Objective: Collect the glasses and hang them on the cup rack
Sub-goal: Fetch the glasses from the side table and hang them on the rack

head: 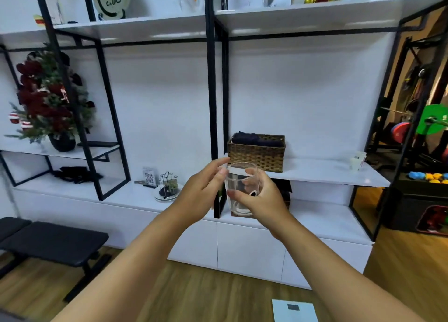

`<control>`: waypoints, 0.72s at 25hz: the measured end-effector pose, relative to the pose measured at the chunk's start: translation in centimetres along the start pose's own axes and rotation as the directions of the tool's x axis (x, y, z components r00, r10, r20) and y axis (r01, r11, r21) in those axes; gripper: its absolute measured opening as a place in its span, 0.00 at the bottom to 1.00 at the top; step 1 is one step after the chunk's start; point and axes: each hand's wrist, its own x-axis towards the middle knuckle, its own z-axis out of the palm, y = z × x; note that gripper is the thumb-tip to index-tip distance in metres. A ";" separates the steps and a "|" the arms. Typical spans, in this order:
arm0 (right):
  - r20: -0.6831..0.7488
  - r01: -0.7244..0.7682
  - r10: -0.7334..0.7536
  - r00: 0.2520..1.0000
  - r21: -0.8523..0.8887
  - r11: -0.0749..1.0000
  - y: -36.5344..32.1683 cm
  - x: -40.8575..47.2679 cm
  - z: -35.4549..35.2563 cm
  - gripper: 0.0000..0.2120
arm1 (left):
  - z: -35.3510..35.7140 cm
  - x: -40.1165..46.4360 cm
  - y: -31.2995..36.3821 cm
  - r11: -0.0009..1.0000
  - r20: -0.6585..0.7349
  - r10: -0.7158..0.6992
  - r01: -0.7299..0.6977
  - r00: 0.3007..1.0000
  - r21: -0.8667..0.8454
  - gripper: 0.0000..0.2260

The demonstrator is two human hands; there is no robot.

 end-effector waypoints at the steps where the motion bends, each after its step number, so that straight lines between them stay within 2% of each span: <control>1: 0.017 -0.009 0.009 1.000 0.006 1.000 0.8 1.8 -0.4 0.27 | 0.6 1.5 -0.5 1.000 -0.011 -0.016 0.016 1.000 0.017 0.17; 9: 0.156 -0.040 0.026 0.987 0.090 0.995 5.9 12.3 1.0 0.27 | 3.3 9.5 -5.1 0.972 -0.249 -0.114 0.160 0.962 0.173 0.26; 14: 0.252 -0.029 0.006 0.968 0.089 0.996 7.9 17.9 4.5 0.36 | 1.8 13.8 -9.4 0.956 -0.258 -0.165 0.219 0.952 0.196 0.38; 18: 0.290 -0.018 -0.004 0.957 0.072 0.997 10.5 23.3 9.0 0.30 | 0.7 18.2 -14.4 0.936 -0.338 -0.154 0.247 0.928 0.252 0.38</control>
